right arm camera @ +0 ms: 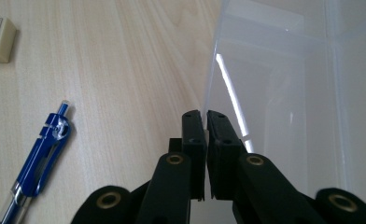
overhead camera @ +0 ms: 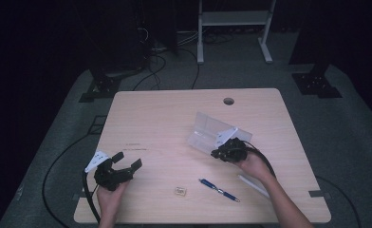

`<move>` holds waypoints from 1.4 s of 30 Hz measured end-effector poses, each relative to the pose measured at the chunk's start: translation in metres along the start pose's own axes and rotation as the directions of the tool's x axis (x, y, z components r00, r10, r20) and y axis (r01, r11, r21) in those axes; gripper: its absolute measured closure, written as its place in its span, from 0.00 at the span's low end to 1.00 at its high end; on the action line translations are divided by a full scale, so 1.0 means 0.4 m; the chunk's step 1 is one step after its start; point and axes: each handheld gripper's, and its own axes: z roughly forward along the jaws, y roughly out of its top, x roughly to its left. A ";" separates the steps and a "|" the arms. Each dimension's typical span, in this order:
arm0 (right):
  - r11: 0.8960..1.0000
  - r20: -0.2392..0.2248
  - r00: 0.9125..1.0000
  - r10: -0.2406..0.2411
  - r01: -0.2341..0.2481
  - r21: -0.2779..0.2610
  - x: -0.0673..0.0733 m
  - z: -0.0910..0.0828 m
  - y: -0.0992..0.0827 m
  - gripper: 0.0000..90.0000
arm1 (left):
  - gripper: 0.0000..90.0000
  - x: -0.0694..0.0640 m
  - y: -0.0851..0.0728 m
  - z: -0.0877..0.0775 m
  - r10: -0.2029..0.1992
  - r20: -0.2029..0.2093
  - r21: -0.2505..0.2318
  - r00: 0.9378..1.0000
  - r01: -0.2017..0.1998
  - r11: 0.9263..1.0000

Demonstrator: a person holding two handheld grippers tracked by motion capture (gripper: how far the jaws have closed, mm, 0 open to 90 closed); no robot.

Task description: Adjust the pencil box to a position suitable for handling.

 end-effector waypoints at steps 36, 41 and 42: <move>0.999 -0.123 0.992 -0.027 0.031 0.030 0.045 0.108 0.033 0.96 | 0.02 0.001 0.001 -0.003 -0.002 0.001 -0.005 1.000 0.002 1.000; 0.999 -0.125 0.992 -0.017 0.021 0.027 0.045 0.107 0.031 0.95 | 0.02 0.000 0.001 -0.003 -0.002 0.001 -0.004 1.000 0.002 1.000; 0.999 -0.120 0.993 -0.021 0.024 0.021 0.048 0.104 0.030 0.90 | 0.02 0.001 0.001 -0.004 -0.002 -0.001 -0.004 1.000 0.002 1.000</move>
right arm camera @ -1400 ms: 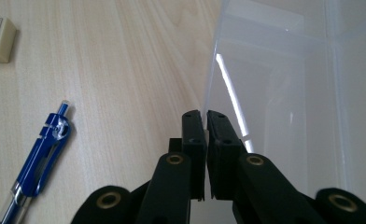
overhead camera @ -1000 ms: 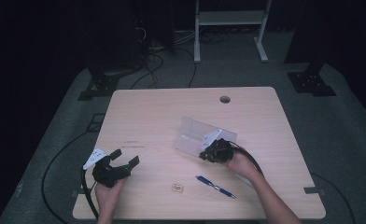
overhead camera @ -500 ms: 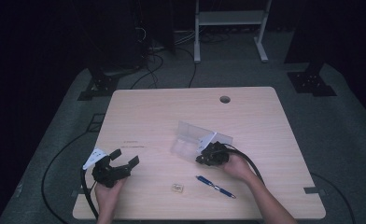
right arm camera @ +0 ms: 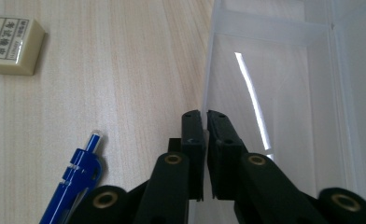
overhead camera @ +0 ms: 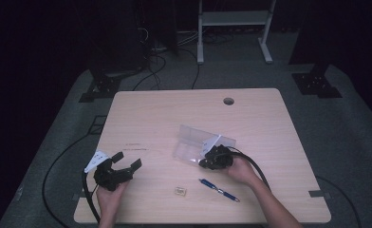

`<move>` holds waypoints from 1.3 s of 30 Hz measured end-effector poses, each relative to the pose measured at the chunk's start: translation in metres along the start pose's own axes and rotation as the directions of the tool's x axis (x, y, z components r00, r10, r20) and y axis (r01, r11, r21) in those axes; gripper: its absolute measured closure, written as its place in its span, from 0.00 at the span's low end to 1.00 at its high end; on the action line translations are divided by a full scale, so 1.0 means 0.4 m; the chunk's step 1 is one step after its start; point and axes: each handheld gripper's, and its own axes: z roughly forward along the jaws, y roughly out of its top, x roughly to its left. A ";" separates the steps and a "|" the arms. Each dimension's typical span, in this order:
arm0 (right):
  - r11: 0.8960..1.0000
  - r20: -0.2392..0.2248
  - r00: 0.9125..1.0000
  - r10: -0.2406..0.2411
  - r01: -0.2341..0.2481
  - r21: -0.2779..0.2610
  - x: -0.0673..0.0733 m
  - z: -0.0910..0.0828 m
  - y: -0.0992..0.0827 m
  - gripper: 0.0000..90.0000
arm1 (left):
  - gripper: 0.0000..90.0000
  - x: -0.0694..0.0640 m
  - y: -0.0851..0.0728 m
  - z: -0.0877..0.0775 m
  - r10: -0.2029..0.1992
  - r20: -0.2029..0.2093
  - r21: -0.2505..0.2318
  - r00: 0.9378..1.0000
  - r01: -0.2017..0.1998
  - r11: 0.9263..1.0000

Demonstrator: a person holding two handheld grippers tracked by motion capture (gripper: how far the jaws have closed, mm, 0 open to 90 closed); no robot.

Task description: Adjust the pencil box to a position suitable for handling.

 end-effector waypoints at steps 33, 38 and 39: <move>0.943 0.070 0.962 0.264 -0.242 -0.228 0.021 -0.232 -0.160 0.45 | 0.02 -0.001 -0.002 -0.001 0.002 -0.005 0.001 1.000 -0.002 1.000; 0.931 0.072 0.952 0.298 -0.273 -0.243 0.034 -0.250 -0.200 0.42 | 0.02 0.000 -0.003 0.001 0.005 -0.008 0.006 1.000 -0.005 1.000; 0.931 0.072 0.952 0.298 -0.273 -0.243 0.034 -0.250 -0.200 0.42 | 0.02 0.000 -0.003 0.001 0.005 -0.008 0.006 1.000 -0.005 1.000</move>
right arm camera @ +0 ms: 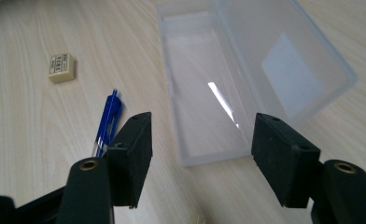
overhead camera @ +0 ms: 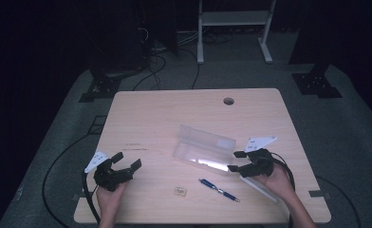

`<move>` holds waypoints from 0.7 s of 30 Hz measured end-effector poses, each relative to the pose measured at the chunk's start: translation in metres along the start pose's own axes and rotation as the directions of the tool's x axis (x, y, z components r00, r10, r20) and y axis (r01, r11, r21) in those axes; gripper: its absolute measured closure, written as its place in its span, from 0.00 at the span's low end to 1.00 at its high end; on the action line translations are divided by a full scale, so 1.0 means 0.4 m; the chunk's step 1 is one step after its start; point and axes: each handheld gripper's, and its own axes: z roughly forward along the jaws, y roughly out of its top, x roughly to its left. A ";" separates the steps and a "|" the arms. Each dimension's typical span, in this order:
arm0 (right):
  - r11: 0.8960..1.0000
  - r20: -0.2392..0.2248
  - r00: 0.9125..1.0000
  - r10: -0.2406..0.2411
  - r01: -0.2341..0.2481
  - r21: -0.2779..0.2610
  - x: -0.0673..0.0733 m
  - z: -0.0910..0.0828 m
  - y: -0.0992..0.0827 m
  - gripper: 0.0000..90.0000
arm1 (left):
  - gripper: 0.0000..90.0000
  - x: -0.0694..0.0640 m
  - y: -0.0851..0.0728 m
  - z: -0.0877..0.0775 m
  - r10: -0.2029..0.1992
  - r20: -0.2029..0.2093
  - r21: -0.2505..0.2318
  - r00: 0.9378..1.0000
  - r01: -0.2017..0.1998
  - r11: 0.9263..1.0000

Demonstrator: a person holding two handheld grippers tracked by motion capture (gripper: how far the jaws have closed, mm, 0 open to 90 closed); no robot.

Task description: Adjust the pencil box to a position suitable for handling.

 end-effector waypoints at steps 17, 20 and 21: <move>0.998 0.027 0.998 0.063 -0.064 0.017 0.005 -0.045 -0.095 0.38 | 0.02 -0.007 -0.001 0.008 0.005 0.005 0.007 1.000 -0.005 1.000; 0.998 0.029 0.997 0.067 -0.067 0.020 0.005 -0.047 -0.108 0.37 | 0.02 -0.009 -0.001 0.007 0.007 0.004 0.006 1.000 -0.007 1.000; 0.997 0.032 0.997 0.072 -0.073 0.024 0.005 -0.048 -0.113 0.37 | 0.02 -0.009 -0.001 0.008 0.006 0.005 0.005 1.000 -0.006 1.000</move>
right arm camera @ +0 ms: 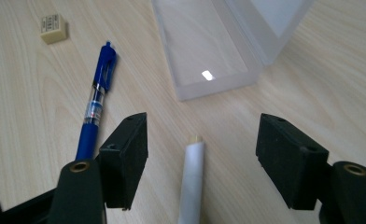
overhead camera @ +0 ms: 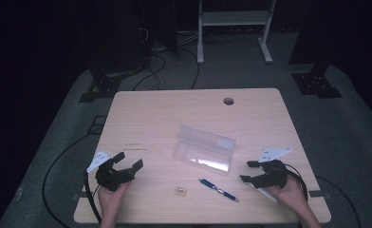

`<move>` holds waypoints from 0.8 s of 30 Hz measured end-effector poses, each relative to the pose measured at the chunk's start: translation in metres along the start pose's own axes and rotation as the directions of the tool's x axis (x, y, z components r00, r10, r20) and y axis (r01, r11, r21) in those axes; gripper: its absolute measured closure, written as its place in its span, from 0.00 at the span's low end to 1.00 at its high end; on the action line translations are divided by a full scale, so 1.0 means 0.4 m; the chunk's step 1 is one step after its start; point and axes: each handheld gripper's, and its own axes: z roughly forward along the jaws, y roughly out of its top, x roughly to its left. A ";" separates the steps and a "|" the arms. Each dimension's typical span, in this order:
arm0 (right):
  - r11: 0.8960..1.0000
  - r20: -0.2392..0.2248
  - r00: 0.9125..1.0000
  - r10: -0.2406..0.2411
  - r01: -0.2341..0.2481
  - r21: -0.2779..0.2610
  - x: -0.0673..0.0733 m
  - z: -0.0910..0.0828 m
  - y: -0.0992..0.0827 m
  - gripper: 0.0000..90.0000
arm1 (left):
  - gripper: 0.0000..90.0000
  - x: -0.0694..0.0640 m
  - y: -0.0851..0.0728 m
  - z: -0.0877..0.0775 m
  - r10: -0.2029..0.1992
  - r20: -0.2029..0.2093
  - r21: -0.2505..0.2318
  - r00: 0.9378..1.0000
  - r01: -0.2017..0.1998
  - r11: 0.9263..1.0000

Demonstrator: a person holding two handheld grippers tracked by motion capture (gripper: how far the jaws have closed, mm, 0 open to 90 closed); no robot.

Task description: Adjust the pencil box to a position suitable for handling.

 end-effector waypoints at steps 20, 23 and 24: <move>0.999 0.029 0.999 0.016 -0.017 0.048 0.026 -0.031 -0.075 0.39 | 0.02 -0.001 0.002 -0.002 0.006 -0.002 -0.001 1.000 -0.006 1.000; 0.999 0.040 0.999 0.010 -0.012 0.053 0.037 -0.038 -0.085 0.40 | 0.02 -0.002 0.002 -0.003 0.005 -0.003 -0.005 1.000 -0.005 1.000; 0.999 0.040 0.999 0.010 -0.012 0.045 0.041 -0.042 -0.088 0.41 | 0.02 -0.002 0.002 -0.003 0.005 -0.003 -0.005 1.000 -0.005 1.000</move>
